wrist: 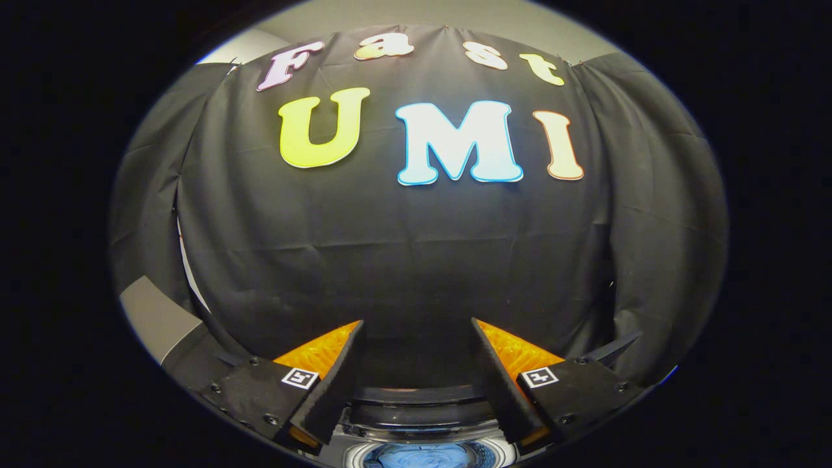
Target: Put the clothes into the washing machine and then close the washing machine lid.
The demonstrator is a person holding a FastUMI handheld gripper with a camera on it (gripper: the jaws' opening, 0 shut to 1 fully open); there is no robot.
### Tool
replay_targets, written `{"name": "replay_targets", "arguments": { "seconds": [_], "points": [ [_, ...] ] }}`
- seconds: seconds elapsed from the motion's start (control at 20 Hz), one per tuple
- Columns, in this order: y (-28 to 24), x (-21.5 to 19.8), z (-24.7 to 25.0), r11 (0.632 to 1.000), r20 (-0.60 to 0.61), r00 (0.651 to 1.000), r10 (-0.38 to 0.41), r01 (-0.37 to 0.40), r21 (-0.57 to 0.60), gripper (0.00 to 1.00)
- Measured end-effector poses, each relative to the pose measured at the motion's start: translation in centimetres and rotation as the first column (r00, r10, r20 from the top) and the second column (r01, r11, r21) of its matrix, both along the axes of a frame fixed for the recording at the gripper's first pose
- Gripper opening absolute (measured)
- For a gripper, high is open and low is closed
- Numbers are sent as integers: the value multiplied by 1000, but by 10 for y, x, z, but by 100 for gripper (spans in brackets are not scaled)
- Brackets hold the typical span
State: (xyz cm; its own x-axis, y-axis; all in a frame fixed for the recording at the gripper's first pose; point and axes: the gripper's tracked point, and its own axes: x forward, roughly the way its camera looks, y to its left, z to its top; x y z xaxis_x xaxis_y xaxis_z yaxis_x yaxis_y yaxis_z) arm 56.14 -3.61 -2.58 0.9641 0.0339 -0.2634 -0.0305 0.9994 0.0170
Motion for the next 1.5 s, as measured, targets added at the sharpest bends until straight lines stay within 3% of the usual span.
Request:
{"name": "replay_targets", "arguments": {
  "seconds": [0.6,1.5],
  "points": [
    [-2,-57,-7,1000,25,1000,-2,3,-6,97],
    [-3,-132,-56,1000,-73,997,1,-2,-12,97]
  ]
}}
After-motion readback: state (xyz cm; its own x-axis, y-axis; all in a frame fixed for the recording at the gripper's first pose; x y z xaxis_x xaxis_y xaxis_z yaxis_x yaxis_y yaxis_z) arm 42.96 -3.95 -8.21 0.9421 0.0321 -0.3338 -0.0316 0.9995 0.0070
